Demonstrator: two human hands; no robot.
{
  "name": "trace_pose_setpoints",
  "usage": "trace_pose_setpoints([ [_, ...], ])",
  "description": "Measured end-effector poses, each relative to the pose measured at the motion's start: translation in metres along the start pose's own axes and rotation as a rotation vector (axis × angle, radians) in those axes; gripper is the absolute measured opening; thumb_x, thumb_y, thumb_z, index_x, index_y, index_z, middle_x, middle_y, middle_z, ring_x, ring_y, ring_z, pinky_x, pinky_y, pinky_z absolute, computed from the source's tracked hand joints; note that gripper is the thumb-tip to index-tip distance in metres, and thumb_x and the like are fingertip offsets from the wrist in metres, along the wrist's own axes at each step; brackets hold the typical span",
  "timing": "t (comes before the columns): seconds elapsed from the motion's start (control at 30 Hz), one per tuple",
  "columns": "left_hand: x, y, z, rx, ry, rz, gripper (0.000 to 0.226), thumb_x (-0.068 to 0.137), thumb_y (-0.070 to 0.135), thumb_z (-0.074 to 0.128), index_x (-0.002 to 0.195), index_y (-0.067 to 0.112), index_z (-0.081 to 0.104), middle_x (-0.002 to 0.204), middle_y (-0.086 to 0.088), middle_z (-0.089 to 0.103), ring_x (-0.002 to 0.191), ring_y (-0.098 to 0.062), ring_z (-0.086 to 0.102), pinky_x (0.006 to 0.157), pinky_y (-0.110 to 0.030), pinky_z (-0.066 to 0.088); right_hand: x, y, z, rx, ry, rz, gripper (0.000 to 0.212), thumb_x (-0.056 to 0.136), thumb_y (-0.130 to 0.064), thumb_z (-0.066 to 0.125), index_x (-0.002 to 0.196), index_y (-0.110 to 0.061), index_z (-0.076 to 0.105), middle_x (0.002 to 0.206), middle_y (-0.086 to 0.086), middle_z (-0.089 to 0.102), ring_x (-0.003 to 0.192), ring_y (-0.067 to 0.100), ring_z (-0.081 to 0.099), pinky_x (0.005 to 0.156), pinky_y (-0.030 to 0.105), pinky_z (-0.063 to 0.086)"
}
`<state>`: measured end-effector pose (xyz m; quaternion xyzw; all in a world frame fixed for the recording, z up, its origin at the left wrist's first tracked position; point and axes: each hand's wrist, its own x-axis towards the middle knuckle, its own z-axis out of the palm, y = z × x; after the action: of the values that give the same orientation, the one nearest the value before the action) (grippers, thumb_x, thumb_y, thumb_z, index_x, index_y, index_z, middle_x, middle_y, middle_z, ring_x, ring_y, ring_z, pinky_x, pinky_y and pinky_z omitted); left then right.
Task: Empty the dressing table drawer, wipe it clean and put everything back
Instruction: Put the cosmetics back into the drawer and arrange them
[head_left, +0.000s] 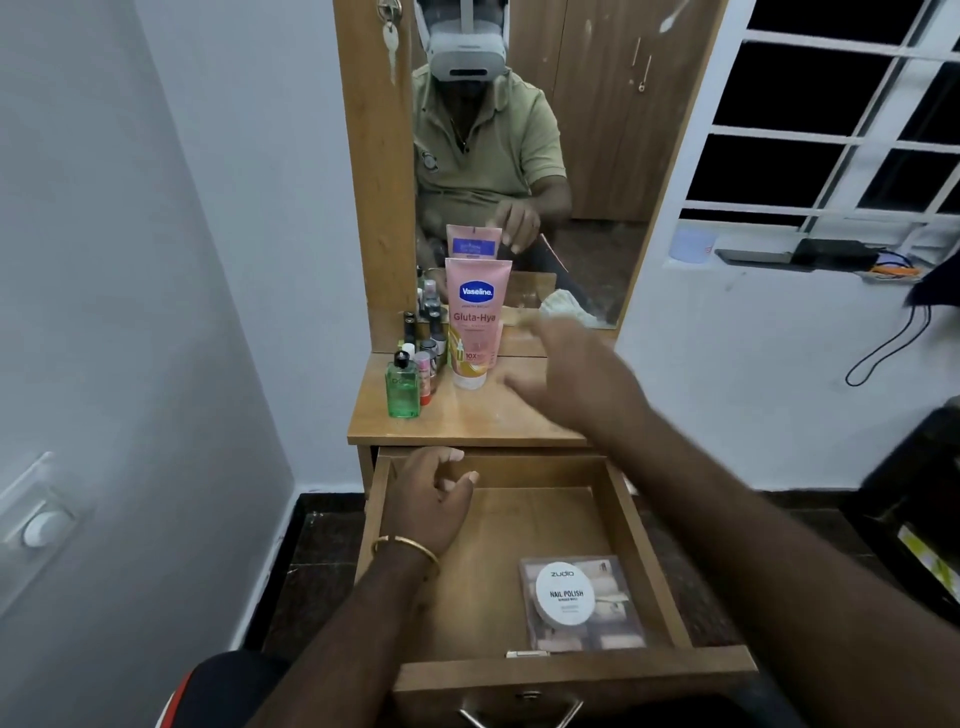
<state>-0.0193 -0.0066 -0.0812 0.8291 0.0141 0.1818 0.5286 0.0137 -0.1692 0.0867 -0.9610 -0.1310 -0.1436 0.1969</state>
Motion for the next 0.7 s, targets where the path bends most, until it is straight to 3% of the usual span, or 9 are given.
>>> trace_pose_setpoints([
  [0.07,0.0,0.001,0.001,-0.001,-0.001,-0.012,0.02,0.085,0.022,0.072,0.104,0.025,0.067,0.101,0.016,0.057,0.077,-0.006,0.061,0.075,-0.033,0.057,0.043,-0.011,-0.01,-0.039,0.185,-0.113,0.053,0.086,-0.04,0.067,0.134,-0.026,0.052,0.132,-0.003,0.055,0.115,0.018,0.056,0.087,0.039,0.053],
  [0.13,-0.002,0.003,0.001,-0.013,0.011,-0.017,0.018,0.086,0.021,0.07,0.103,0.028,0.066,0.101,0.02,0.056,0.078,-0.003,0.06,0.077,-0.031,0.056,0.077,-0.017,-0.012,-0.105,0.235,-0.186,0.05,0.089,-0.036,0.061,0.136,-0.022,0.051,0.134,0.0,0.054,0.117,0.024,0.055,0.089,0.043,0.052],
  [0.27,-0.003,0.004,0.0,-0.03,0.023,-0.016,0.018,0.086,0.02,0.07,0.102,0.028,0.065,0.1,0.023,0.055,0.081,0.0,0.059,0.078,-0.028,0.055,0.109,-0.019,-0.001,-0.209,0.091,-0.158,0.054,0.093,-0.04,0.056,0.142,-0.021,0.045,0.142,0.004,0.051,0.128,0.028,0.048,0.099,0.048,0.046],
  [0.37,-0.003,0.003,0.0,-0.02,0.023,-0.011,0.018,0.086,0.026,0.069,0.104,0.027,0.066,0.103,0.016,0.06,0.08,-0.001,0.06,0.075,-0.027,0.055,0.112,-0.016,0.008,-0.107,0.058,-0.118,0.04,0.091,-0.042,0.059,0.125,-0.021,0.058,0.125,0.006,0.059,0.115,0.027,0.056,0.092,0.048,0.049],
  [0.5,-0.004,0.004,0.001,-0.019,0.028,-0.037,0.023,0.09,0.032,0.065,0.111,0.024,0.065,0.107,0.011,0.061,0.086,0.0,0.059,0.075,-0.021,0.052,0.096,-0.004,0.008,0.038,0.161,-0.126,0.013,0.09,-0.035,0.062,0.093,-0.023,0.066,0.094,-0.004,0.066,0.085,0.015,0.063,0.071,0.044,0.057],
  [0.63,-0.003,0.005,0.001,-0.052,0.005,-0.05,0.026,0.096,0.039,0.05,0.115,0.026,0.061,0.108,0.007,0.064,0.098,-0.008,0.061,0.085,-0.03,0.052,0.053,0.0,0.003,0.146,0.25,-0.101,0.017,0.094,-0.03,0.061,0.103,-0.017,0.069,0.096,-0.007,0.067,0.085,0.009,0.062,0.068,0.025,0.055],
  [0.7,-0.004,0.007,0.0,-0.141,0.001,-0.065,0.026,0.099,0.041,0.045,0.115,0.027,0.059,0.1,0.008,0.065,0.09,-0.013,0.066,0.081,-0.036,0.054,0.024,0.005,-0.002,0.246,0.342,-0.033,0.018,0.096,-0.03,0.059,0.105,-0.018,0.069,0.096,-0.01,0.065,0.085,0.008,0.061,0.067,0.018,0.052],
])
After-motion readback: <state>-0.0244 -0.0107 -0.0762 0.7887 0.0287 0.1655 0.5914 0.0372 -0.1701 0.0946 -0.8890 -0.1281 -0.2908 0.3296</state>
